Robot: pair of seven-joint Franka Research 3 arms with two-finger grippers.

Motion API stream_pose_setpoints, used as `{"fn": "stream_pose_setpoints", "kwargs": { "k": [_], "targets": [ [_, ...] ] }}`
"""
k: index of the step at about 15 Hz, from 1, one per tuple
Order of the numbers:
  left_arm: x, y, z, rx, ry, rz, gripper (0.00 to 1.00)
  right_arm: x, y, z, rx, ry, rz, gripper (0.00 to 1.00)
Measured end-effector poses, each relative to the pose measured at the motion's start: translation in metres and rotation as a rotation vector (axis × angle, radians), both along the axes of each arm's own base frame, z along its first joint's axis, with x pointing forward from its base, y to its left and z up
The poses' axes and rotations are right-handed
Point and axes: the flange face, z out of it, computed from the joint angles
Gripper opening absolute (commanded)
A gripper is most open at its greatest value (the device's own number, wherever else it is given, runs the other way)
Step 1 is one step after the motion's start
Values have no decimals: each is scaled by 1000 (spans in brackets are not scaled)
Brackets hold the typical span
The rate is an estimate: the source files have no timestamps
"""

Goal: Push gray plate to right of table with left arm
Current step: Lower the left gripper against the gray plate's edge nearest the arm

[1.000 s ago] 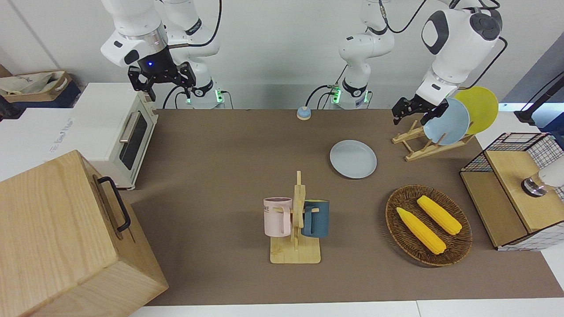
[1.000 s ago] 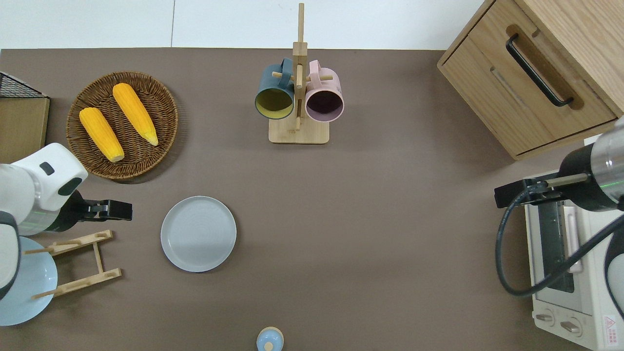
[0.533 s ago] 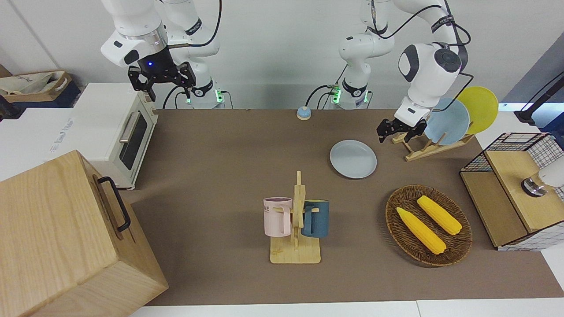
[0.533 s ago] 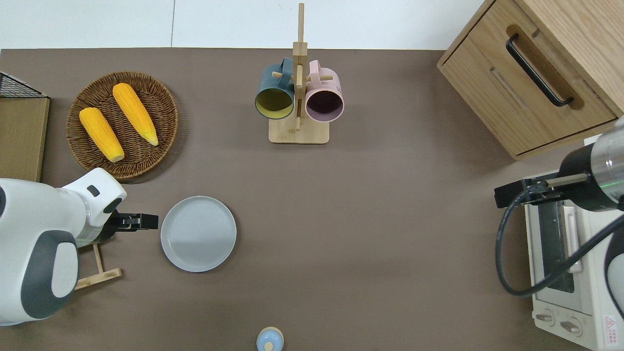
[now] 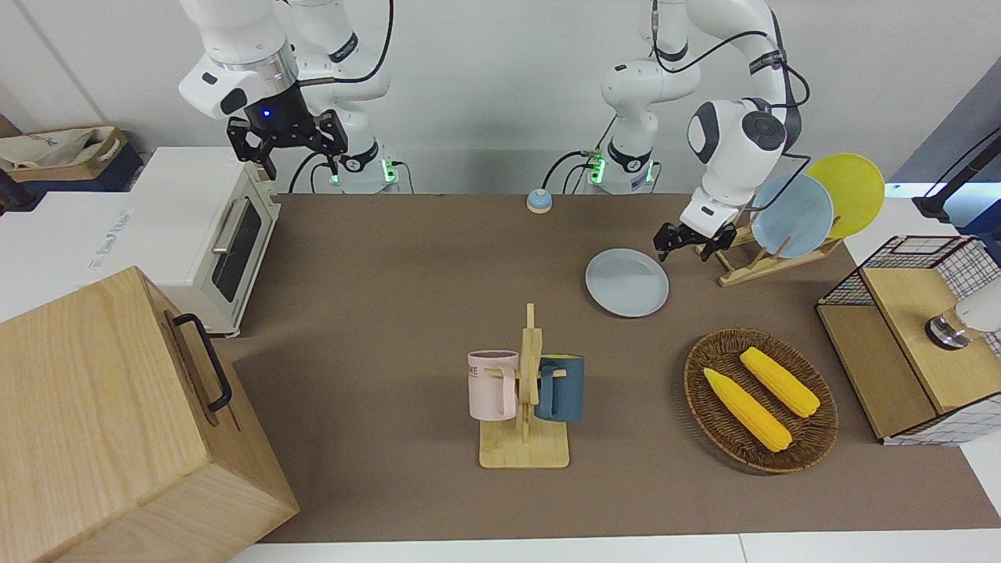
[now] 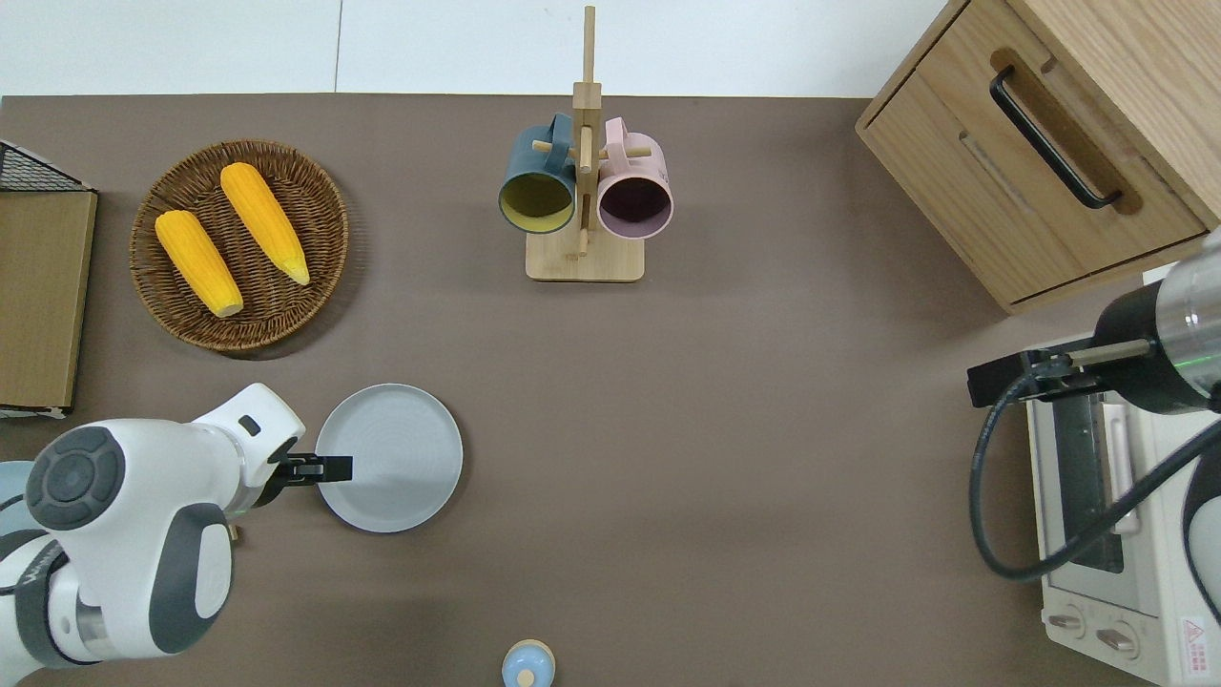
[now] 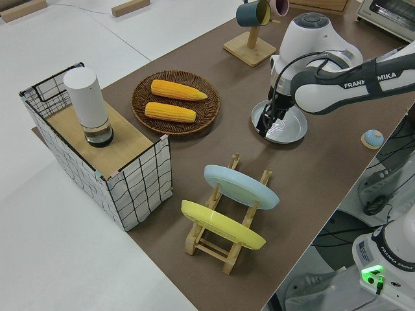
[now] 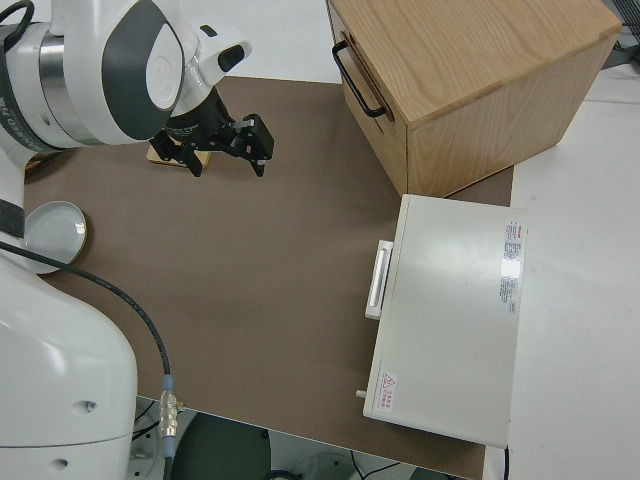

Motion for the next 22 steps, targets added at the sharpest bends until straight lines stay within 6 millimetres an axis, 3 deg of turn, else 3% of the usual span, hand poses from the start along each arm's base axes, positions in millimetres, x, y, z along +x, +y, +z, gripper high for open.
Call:
{"fn": "stream_pose_setpoints", "kwargs": {
  "k": [4,13,14,16,18,20,22],
  "targets": [
    [-16,-11,-23,4,1,-22,985,0,0,0,0,0,0,983],
    [-18,-6,-36,0,-4,-11,943,0,0,0,0,0,0,983],
    [-18,-6,-39,-1,-3,-10,895,0,0,0,0,0,0,983],
    [-16,-4,-43,-3,-5,-5,693,0,0,0,0,0,0,983],
    [-16,-2,-45,-5,-2,0,382,0,0,0,0,0,0,983],
    [-16,-1,-45,-5,-2,3,139,0,0,0,0,0,0,983],
    [-15,2,-44,-5,-7,8,0,0,0,0,0,0,0,983]
  ]
}}
